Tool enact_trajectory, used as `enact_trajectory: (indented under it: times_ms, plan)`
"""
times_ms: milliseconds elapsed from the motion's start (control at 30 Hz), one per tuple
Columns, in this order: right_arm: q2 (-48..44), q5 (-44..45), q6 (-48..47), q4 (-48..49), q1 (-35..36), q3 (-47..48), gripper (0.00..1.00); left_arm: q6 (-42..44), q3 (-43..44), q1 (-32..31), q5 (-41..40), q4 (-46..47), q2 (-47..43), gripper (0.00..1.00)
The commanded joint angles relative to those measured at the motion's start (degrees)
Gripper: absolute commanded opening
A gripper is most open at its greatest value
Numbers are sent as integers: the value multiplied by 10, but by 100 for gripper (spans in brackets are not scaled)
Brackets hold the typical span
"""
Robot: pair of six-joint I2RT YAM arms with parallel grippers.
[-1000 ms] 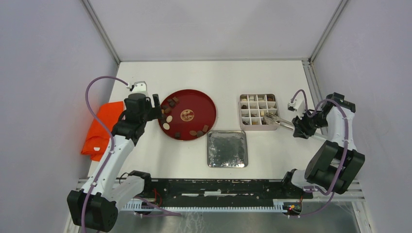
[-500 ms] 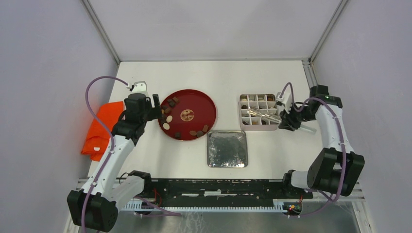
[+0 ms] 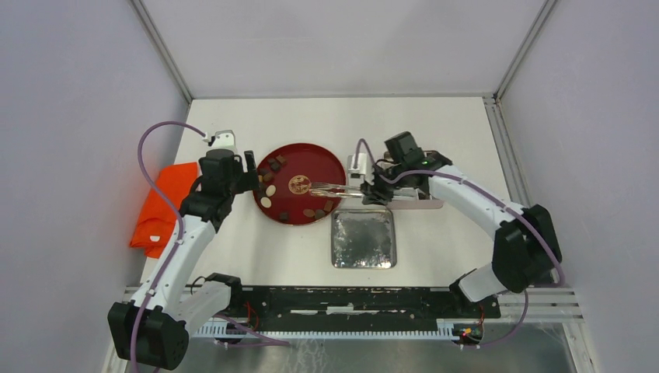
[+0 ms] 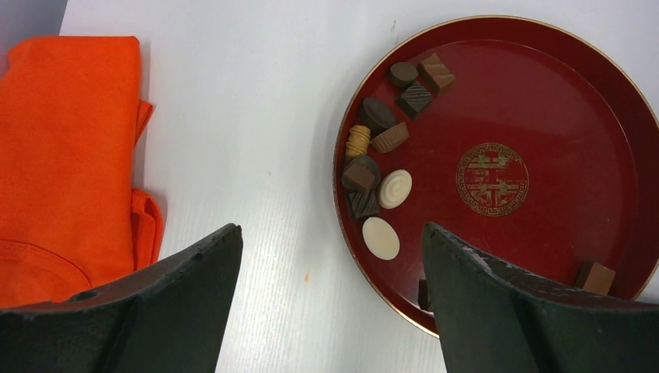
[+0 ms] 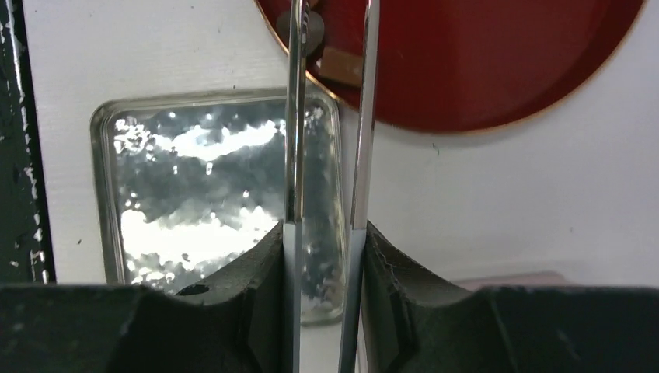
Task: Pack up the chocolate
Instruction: Pick up the fake chocolate from the plate.
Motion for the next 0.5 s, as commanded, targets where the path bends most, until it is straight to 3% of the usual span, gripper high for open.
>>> enact_trajectory:
  times_ms: [0, 167, 467]
  plan:
    - [75, 67, 34, 58, 75, 90, 39, 24, -4, 2, -17, 19, -4, 90]
    - [150, 105, 36, 48, 123, 168, 39, 24, -4, 2, -19, 19, -6, 90]
    - [237, 143, 138, 81, 165, 246, 40, 16, -1, 2, -57, 16, -23, 89]
